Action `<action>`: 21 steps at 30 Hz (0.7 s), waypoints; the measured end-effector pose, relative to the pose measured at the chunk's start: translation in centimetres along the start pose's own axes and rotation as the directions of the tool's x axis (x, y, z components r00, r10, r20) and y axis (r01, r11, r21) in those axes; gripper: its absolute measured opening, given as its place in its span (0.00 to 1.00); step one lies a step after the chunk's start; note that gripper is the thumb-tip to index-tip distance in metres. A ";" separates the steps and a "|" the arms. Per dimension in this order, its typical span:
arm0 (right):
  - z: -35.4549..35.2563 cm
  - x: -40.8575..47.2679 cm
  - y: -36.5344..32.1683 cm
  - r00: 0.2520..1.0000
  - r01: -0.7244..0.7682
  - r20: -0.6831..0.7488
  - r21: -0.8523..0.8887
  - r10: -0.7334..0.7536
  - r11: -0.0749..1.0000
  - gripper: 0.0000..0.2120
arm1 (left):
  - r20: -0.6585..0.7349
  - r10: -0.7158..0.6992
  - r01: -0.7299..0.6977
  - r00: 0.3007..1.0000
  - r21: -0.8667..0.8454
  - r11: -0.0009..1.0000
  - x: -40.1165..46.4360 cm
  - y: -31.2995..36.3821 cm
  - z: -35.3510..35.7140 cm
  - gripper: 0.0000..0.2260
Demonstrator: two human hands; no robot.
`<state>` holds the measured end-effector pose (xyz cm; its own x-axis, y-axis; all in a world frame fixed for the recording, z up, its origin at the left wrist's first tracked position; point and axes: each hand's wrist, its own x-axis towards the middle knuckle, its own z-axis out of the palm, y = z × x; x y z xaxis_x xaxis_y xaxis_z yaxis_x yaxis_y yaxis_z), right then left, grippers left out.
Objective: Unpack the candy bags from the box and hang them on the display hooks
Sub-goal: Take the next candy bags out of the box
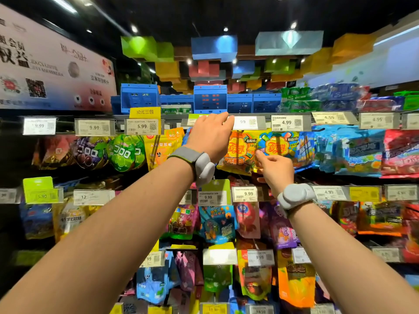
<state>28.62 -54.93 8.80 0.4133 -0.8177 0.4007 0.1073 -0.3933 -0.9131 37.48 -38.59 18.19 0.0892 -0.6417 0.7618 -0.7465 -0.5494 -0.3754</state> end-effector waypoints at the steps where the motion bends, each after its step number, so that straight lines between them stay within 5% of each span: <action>1: -0.2 -0.6 -0.3 1.000 0.010 0.001 0.006 -0.010 1.000 0.27 | 0.001 -0.002 0.002 1.000 -0.005 1.000 -0.4 0.1 0.4 0.12; 5: -0.5 -2.5 -0.9 0.999 0.029 0.017 0.039 -0.030 0.999 0.22 | 0.028 -0.021 0.024 0.999 -0.089 0.996 -1.7 0.5 0.7 0.19; 16: 1.6 -8.6 -0.1 0.996 -0.010 0.085 0.086 0.002 0.996 0.22 | -0.065 -0.188 0.140 0.980 -0.446 0.884 -7.9 1.8 -0.4 0.17; 21: 3.8 -11.7 1.8 0.989 -0.086 0.134 0.214 0.058 0.973 0.24 | 0.077 -0.405 0.347 0.911 -0.675 0.651 -12.2 2.4 0.4 0.14</action>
<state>27.44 -44.43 2.14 0.5363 -0.7753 0.3334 0.2625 -0.2222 -0.9390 34.81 -32.30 7.79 0.4344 -0.4027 0.8057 -0.9004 -0.2188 0.3761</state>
